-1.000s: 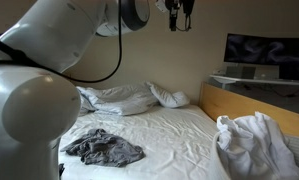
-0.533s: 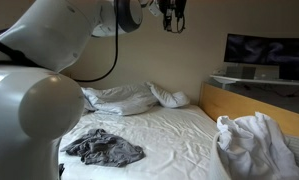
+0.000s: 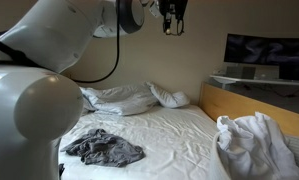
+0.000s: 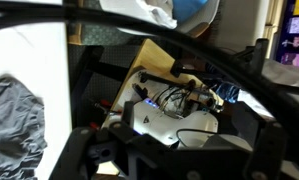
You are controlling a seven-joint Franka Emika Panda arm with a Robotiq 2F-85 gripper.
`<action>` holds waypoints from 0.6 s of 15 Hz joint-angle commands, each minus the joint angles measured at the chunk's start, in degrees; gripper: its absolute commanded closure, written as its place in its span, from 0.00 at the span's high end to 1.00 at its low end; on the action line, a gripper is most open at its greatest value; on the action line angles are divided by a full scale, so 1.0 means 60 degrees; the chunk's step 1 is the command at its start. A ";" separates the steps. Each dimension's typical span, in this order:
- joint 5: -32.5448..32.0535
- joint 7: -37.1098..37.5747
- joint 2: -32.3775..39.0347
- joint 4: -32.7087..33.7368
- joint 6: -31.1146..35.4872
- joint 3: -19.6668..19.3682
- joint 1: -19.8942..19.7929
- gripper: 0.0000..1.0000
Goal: Put the shirts on the bed into the basket
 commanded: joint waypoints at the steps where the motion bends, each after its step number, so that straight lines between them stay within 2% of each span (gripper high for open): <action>1: 0.2659 0.1991 0.0508 0.0838 -0.0007 0.0748 -0.0855 1.00; 2: 0.3500 0.2652 0.0686 0.1032 -0.0063 0.0945 -0.1038 1.00; 3: 0.4325 0.3474 0.0402 0.0423 0.0277 0.1334 -0.1296 1.00; 6: 0.6694 0.5434 0.0759 0.0512 0.0711 0.1958 -0.1763 1.00; 9: 0.8145 0.6186 0.0922 0.0525 0.1684 0.2521 -0.2188 1.00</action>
